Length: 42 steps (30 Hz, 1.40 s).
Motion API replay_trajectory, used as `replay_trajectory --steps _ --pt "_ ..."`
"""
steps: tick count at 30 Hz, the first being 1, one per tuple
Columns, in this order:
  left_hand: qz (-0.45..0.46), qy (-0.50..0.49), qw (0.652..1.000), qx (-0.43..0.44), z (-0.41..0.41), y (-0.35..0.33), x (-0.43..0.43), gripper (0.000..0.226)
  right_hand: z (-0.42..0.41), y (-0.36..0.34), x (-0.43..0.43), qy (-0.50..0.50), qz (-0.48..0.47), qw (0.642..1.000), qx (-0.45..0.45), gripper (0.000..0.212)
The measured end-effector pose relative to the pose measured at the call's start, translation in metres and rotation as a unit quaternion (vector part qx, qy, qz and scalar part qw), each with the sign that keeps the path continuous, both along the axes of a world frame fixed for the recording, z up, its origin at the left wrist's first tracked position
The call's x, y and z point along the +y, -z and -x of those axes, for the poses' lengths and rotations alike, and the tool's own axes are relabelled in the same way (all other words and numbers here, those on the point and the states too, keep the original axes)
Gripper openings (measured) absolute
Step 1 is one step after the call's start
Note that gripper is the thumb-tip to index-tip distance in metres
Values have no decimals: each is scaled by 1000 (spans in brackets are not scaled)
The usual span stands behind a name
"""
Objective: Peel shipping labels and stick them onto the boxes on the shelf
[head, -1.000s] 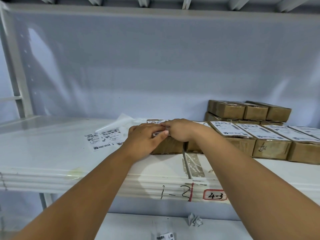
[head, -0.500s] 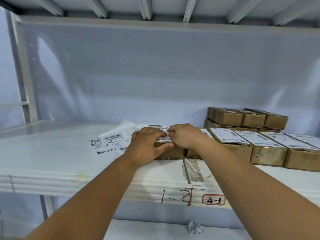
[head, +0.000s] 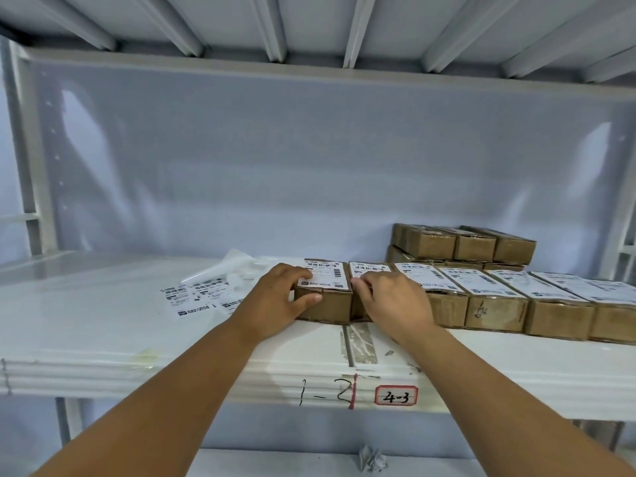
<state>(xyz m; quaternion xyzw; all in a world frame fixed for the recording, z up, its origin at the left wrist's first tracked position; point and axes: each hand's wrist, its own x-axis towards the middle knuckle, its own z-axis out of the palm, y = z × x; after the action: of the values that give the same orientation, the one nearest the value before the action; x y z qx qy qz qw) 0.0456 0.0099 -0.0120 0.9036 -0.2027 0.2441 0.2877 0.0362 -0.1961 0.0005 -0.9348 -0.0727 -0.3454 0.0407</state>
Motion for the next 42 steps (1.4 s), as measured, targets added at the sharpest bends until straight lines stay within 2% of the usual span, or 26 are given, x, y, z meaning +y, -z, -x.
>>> replay_trajectory --steps 8,11,14,18,23,28,37,42 --pt "3 -15 1000 -14 -3 0 -4 48 1 8 -2 -6 25 999 -23 51" --pt "39 -3 999 10 -1 -2 -4 49 6 8 -3 1 22 1000 -5 67" --pt "91 14 995 30 3 -3 -6 36 9 7 -4 16 7 1000 3 79" --pt "124 26 991 39 7 -5 -8 20 11 7 -5 16 -12 1000 6 78" --pt "127 24 991 33 10 -5 -9 15 14 6 -4 5 -27 1000 -1 68" --pt "144 36 988 34 14 -7 -11 9 13 7 -4 -47 -32 998 -26 52" --pt "61 -20 998 -9 6 -3 -7 11 15 6 -3 -28 -39 999 -16 54" --pt "-3 -64 997 -33 3 0 -7 22 15 6 -1 -26 -40 999 -24 48"
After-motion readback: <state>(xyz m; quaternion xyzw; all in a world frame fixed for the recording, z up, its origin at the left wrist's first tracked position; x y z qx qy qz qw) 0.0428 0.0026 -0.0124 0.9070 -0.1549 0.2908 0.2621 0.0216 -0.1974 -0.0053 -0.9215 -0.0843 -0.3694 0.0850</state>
